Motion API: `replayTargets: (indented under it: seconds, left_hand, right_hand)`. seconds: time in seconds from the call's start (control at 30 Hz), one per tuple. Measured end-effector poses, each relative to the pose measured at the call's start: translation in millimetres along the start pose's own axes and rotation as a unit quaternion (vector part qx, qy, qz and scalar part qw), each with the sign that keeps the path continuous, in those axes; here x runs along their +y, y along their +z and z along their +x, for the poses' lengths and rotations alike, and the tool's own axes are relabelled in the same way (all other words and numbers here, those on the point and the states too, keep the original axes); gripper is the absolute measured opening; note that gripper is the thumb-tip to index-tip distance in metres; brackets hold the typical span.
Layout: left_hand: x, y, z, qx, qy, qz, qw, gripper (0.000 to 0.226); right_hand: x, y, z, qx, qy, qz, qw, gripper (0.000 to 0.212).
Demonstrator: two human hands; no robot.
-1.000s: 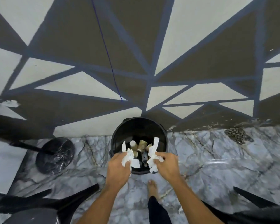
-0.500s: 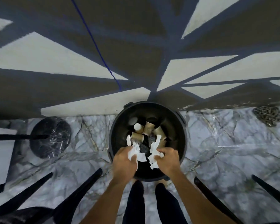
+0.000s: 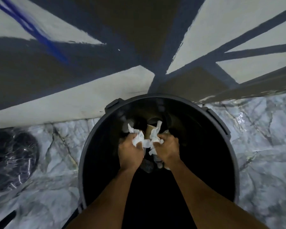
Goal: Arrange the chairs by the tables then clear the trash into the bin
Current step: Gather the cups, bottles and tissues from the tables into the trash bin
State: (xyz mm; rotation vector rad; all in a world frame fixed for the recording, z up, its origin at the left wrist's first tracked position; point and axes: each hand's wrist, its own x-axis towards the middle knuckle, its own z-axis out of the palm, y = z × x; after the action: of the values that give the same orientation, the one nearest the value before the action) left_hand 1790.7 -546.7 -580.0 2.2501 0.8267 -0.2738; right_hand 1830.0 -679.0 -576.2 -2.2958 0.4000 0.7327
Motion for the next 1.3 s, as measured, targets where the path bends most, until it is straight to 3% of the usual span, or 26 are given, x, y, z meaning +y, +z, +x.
replayTargets:
  seconds: [0.27,0.37,0.47,0.57,0.73,0.93,1.03,1.2,1.3]
  left_hand:
    - [-38,71,75,0.040,-0.010,-0.032,0.999,0.027]
    - [-50,75,74,0.036,-0.020,-0.016,0.999,0.035]
    - [-51,60,53,0.022,-0.033,-0.017,0.999,0.038]
    - [-39,36,25,0.023,-0.020,-0.007,1.000,0.036]
    - [-5,-16,-26,0.007,-0.006,0.016,1.000,0.030]
    - [63,-100,-97,-0.029,0.088,0.062,0.994,0.031]
    - [103,-141,-131,-0.055,0.141,0.079,0.985,0.037]
    - [176,-202,-187,-0.096,0.226,0.098,0.964,0.046]
    - [211,-230,-220,-0.122,0.281,0.118,0.945,0.049]
  right_hand:
    - [9,61,101,-0.001,-0.024,0.025,0.999,0.038]
    - [12,69,106,-0.042,-0.035,-0.011,0.998,0.045]
    - [10,50,88,-0.028,-0.032,-0.053,0.998,0.036]
    - [9,22,56,-0.031,-0.017,-0.083,0.996,0.024]
    - [3,-26,-1,-0.070,-0.035,-0.078,0.994,0.021]
    - [-37,-112,-101,-0.104,-0.069,-0.125,0.984,0.027]
    - [-63,-162,-150,-0.089,-0.086,-0.123,0.985,0.033]
    - [-93,-238,-229,-0.025,-0.117,-0.107,0.987,0.025]
    - [-98,-276,-278,0.005,-0.099,-0.096,0.990,0.035]
